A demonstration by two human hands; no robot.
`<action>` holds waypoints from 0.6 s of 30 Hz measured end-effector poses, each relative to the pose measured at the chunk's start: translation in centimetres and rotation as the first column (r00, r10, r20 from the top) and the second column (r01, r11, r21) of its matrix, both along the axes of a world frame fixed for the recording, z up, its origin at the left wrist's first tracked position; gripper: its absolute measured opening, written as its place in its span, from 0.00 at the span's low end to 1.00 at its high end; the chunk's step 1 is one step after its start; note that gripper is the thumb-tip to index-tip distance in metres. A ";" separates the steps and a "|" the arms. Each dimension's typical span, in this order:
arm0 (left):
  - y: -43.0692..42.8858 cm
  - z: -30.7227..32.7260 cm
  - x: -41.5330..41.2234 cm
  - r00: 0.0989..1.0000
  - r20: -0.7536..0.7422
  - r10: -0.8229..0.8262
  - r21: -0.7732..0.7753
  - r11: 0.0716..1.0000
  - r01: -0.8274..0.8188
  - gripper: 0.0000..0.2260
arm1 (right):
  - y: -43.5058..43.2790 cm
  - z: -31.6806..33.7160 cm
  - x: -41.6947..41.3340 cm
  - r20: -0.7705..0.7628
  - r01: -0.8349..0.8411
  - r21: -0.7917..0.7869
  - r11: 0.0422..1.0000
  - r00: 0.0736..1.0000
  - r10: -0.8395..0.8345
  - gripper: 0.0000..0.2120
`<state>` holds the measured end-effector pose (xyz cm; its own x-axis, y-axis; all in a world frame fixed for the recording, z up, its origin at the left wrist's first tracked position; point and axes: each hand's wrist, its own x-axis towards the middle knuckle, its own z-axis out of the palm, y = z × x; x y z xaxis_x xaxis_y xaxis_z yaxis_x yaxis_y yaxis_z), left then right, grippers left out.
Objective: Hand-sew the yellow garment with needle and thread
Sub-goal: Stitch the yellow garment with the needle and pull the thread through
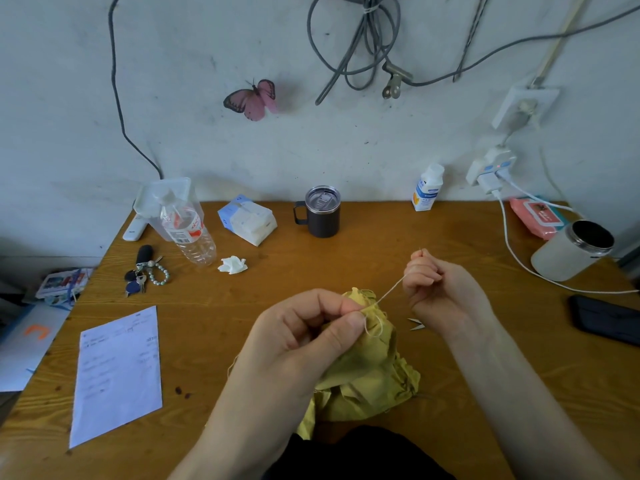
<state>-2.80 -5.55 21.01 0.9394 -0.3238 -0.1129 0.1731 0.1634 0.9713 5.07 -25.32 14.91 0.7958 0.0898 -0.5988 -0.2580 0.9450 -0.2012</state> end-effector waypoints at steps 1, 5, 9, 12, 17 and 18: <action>0.0 0.0 0.0 1.000 0.014 -0.001 0.001 1.000 0.001 0.05 | -0.1 -0.3 0.1 -0.005 0.006 -0.001 1.000 1.000 -0.006 0.13; 0.3 -0.1 -0.1 1.000 0.024 0.000 -0.008 1.000 0.000 0.05 | -0.3 -1.6 0.3 -0.019 0.034 -0.016 0.999 0.999 -0.035 0.13; 0.4 0.0 -0.2 1.000 0.024 0.000 -0.038 0.999 0.001 0.06 | -0.7 -2.7 0.5 -0.030 0.055 -0.050 0.997 0.998 -0.056 0.12; 0.4 0.0 -0.3 0.999 0.030 0.011 -0.033 0.999 -0.010 0.07 | -1.1 -3.2 0.7 -0.039 0.065 -0.069 0.995 0.997 -0.068 0.12; 0.2 0.1 -0.2 1.000 -0.002 0.005 -0.065 0.998 -0.005 0.05 | -1.0 -2.8 0.4 -0.017 0.071 -0.094 0.993 0.997 -0.072 0.12; 0.2 0.1 -0.1 1.000 -0.008 0.005 -0.064 0.998 -0.005 0.05 | -0.9 -2.3 0.1 0.010 0.058 -0.116 0.991 0.998 -0.058 0.11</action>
<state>-2.93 -5.39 21.12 0.9402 -0.3258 -0.0997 0.1799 0.2261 0.9573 5.20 -26.18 12.60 0.8016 -0.0267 -0.5973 -0.2018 0.9283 -0.3122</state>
